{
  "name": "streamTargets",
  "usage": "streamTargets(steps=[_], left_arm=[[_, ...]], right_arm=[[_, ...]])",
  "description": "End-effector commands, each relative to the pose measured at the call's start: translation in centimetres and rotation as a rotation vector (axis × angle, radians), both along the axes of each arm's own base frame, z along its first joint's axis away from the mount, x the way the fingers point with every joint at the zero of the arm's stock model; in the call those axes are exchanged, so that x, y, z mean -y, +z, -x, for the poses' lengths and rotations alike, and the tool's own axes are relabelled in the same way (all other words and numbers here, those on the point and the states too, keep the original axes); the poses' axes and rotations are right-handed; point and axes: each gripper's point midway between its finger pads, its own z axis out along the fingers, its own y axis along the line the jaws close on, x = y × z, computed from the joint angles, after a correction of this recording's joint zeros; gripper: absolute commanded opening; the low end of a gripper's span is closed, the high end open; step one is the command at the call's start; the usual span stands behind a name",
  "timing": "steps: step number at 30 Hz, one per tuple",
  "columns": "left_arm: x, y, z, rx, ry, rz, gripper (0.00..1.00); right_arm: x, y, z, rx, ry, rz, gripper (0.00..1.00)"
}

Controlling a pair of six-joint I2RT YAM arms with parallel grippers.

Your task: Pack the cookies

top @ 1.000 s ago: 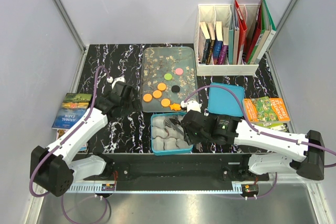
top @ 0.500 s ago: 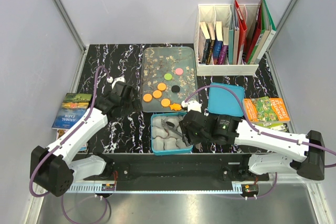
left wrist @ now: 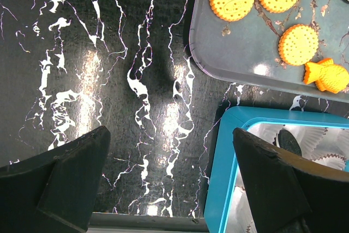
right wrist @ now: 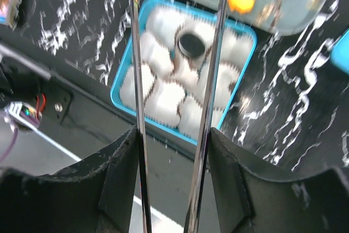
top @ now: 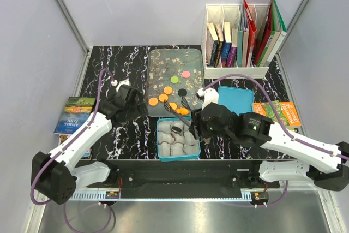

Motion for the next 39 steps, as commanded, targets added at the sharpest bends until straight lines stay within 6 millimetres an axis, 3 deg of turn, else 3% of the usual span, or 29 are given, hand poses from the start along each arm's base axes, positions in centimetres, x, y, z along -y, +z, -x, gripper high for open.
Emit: streamTargets(steps=[1, 5, 10, 17, 29, 39], left_arm=[[0.1, 0.8, -0.4, 0.028, 0.007, 0.007, 0.99], [0.0, 0.8, -0.3, 0.031, 0.006, 0.006, 0.99], [0.0, 0.9, -0.3, 0.033, 0.003, 0.007, 0.99], [0.3, 0.9, -0.4, 0.026, -0.010, 0.007, 0.99], [0.2, 0.7, -0.3, 0.022, -0.012, 0.004, 0.99], [0.3, 0.6, -0.3, 0.016, -0.013, 0.005, 0.99]], right_arm=[[0.3, 1.7, -2.7, 0.111, -0.037, 0.076, 0.56], [0.5, 0.3, -5.1, 0.085, -0.061, 0.119, 0.54], [1.8, -1.5, -9.5, 0.054, -0.109, 0.116, 0.50], [0.9, -3.8, -13.7, 0.019, -0.101, 0.146, 0.49], [-0.9, -6.6, -17.0, -0.033, -0.075, 0.132, 0.49], [-0.5, -8.9, -18.7, -0.063, -0.107, 0.158, 0.50]])
